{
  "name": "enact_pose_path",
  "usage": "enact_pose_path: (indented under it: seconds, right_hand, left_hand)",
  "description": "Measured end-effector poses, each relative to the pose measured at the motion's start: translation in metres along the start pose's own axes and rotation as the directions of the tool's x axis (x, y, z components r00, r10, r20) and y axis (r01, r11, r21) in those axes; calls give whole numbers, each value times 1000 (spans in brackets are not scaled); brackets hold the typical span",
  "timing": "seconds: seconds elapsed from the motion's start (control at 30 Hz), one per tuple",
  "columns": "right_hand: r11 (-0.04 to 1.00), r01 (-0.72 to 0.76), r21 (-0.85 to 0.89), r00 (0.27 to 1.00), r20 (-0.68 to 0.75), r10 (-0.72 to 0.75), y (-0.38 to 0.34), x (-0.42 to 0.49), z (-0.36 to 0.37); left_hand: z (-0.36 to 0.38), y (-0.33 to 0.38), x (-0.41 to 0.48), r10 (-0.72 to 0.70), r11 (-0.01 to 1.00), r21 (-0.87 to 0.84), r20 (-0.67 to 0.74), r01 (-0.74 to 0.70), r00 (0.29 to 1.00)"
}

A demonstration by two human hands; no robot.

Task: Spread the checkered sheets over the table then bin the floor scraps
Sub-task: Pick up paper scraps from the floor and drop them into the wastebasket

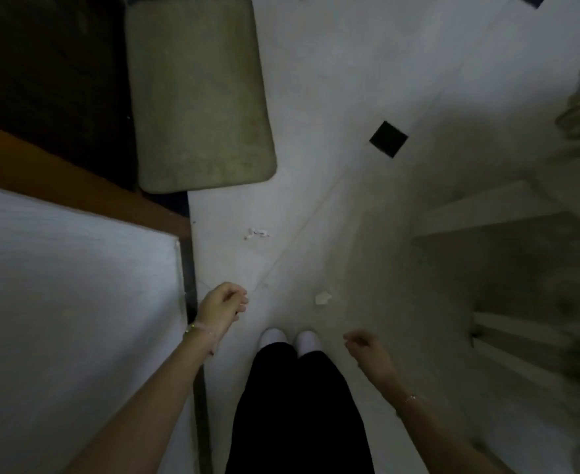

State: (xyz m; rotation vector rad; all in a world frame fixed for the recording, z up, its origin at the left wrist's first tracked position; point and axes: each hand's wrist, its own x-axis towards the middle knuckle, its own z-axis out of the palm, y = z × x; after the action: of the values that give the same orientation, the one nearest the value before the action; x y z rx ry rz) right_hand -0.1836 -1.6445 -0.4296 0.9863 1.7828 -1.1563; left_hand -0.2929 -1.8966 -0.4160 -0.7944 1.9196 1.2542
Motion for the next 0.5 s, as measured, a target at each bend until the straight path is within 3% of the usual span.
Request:
enact_pose_path:
  seconds: [0.2,0.37,0.5]
  right_hand:
    - [929,143,-342,984,-54,-171,44,197,60]
    - [802,211,-558,949,-79,-305,70,291,93]
    - [783,310,-540,851,-210,-482,86,323,105]
  left_hand:
    - [41,-74,196,162,951,280,-89,-131,983]
    - [66,-90,308,341,838,484,-106,-251,934]
    - [85,-86,359,428,794,520,-108,-316,897]
